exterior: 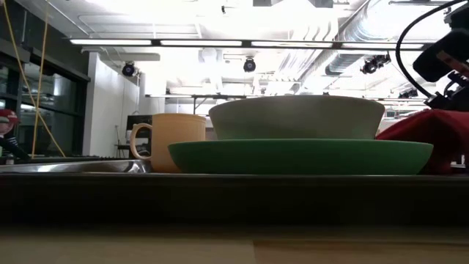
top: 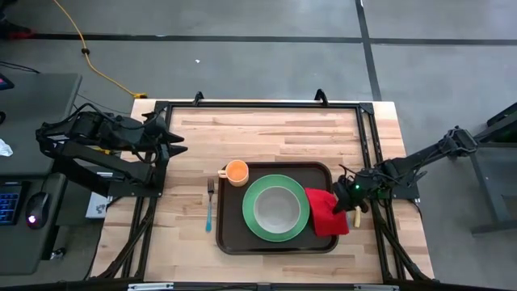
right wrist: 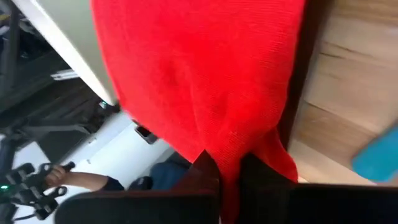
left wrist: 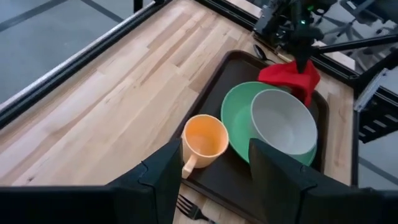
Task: Set up tray
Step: Put the red table napkin beside the plate on the brown serving tray
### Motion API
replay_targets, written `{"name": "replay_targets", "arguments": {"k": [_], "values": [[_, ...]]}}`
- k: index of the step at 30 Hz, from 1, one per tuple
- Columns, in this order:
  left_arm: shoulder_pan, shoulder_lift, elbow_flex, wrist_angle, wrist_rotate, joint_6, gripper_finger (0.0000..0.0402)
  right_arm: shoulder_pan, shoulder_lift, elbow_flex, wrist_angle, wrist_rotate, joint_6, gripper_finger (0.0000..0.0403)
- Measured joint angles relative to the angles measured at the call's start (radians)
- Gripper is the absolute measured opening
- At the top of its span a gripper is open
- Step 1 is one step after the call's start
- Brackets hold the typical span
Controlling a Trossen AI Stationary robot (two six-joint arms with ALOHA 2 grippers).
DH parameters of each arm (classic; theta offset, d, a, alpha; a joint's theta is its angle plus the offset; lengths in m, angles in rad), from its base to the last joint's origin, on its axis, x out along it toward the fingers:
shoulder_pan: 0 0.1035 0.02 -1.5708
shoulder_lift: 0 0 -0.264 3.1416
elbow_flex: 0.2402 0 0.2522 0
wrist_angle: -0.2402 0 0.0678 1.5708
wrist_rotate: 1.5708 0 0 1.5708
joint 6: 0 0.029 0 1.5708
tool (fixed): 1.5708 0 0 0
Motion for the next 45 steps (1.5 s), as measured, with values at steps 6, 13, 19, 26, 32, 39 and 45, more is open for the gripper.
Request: {"name": "replay_targets", "arguments": {"k": [6,13,19,26,32,39,45], "values": [[0.000,0.000,0.000,0.000,0.002,0.000,0.0211,-0.035,0.000,-0.001,0.066,0.064,-0.023,0.0000],[0.000,0.000,0.000,0.000,0.002,0.000,0.0211,-0.049,0.031,-0.001,0.041,0.061,-0.031,0.0000],[0.000,0.000,0.000,0.000,0.001,0.000,0.0211,-0.049,0.132,-0.001,0.043,0.073,-0.055,0.0000],[0.000,0.000,0.000,0.000,-0.001,0.000,0.0211,-0.049,0.210,-0.001,0.091,0.116,-0.088,0.0000],[0.000,0.000,0.000,0.000,-0.002,-0.001,0.0211,-0.037,0.244,-0.001,0.074,0.118,-0.099,0.0000],[0.000,0.000,0.000,0.000,-0.002,-0.001,0.0211,-0.033,0.282,0.053,-0.009,0.148,-0.136,0.0000],[0.000,0.000,0.000,0.000,-0.002,0.007,0.0211,-0.033,0.315,0.144,-0.153,0.166,-0.183,0.0000]]}}
